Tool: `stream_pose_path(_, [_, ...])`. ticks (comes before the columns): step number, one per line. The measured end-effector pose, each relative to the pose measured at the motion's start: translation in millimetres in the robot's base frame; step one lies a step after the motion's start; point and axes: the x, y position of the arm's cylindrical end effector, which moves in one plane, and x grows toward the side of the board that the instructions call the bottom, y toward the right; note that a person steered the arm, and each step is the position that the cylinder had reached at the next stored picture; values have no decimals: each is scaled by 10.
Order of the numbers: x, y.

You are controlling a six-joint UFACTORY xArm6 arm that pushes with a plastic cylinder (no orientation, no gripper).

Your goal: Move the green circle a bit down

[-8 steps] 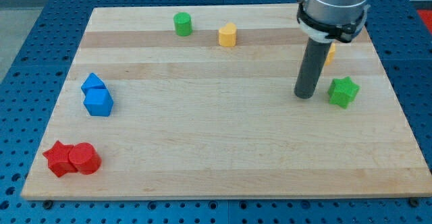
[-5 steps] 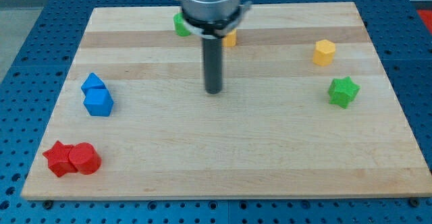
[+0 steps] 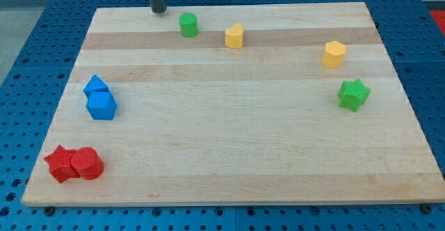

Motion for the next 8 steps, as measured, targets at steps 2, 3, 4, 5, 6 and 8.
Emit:
stream_pose_path(2, [94,393])
stream_pose_path(3, [136,569])
stream_pose_path(4, [136,575])
stream_pose_path(5, [175,595])
stream_pose_path(6, [485,596])
stream_pose_path(8, [1332,595])
